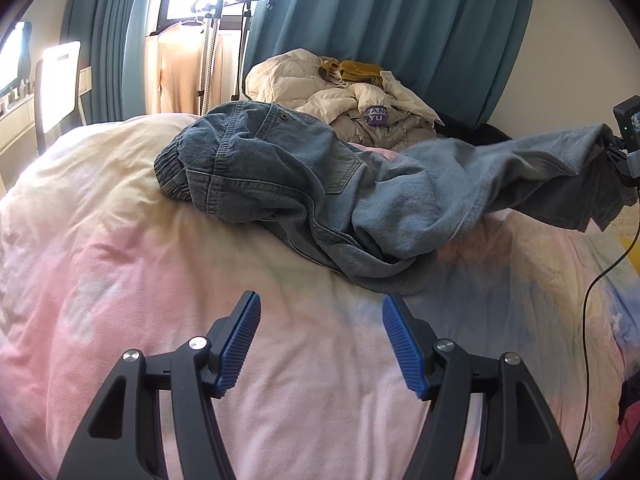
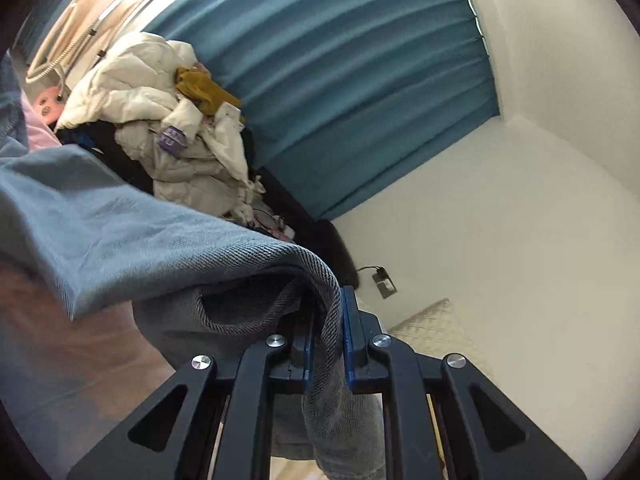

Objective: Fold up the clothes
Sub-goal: 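Lay the jeans leg flat on the duvet and open the right tool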

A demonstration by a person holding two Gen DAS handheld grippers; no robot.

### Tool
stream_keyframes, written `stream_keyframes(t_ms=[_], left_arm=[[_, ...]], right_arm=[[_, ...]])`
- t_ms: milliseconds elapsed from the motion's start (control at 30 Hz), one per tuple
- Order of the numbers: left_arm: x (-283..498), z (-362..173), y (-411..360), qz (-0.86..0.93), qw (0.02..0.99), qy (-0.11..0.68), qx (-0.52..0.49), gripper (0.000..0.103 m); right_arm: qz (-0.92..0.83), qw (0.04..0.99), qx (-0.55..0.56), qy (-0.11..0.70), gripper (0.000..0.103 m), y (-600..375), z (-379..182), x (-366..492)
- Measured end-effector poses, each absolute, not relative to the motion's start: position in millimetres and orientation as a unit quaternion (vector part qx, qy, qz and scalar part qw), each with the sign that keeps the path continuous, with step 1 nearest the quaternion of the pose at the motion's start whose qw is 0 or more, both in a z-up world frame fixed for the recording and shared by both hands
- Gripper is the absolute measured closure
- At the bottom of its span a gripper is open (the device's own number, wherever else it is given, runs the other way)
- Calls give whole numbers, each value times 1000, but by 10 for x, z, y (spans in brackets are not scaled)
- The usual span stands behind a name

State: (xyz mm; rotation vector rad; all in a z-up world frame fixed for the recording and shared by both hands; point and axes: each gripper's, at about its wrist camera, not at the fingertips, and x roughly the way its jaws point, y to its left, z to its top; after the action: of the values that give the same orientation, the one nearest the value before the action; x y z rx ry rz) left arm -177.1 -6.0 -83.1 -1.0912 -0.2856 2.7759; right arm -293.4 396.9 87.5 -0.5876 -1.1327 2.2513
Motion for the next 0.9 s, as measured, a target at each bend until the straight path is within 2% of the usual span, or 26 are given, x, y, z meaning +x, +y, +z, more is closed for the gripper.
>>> stream_keyframes(t_ms=[267, 400, 500, 700, 800, 900], left_arm=[[-1815, -834, -4, 927, 68, -93, -358, 38], [-1852, -852, 43, 926, 66, -85, -363, 38], [-1882, -881, 85, 924, 66, -78, -369, 38], [-1930, -940, 118, 919, 69, -71, -381, 38], [-1944, -952, 156, 919, 66, -63, -383, 38], [-1958, -946, 181, 919, 61, -57, -385, 38]], right_arm=[[812, 329, -201, -438, 93, 4794, 921, -3122], [824, 361, -177, -399, 93, 5196, 810, -3049], [829, 366, -209, -367, 93, 5519, 377, -2983], [826, 345, -308, -323, 92, 5941, -835, -2714], [832, 332, -336, -290, 92, 6046, -1164, -2599], [849, 319, -342, -244, 90, 6102, -1230, -2497]])
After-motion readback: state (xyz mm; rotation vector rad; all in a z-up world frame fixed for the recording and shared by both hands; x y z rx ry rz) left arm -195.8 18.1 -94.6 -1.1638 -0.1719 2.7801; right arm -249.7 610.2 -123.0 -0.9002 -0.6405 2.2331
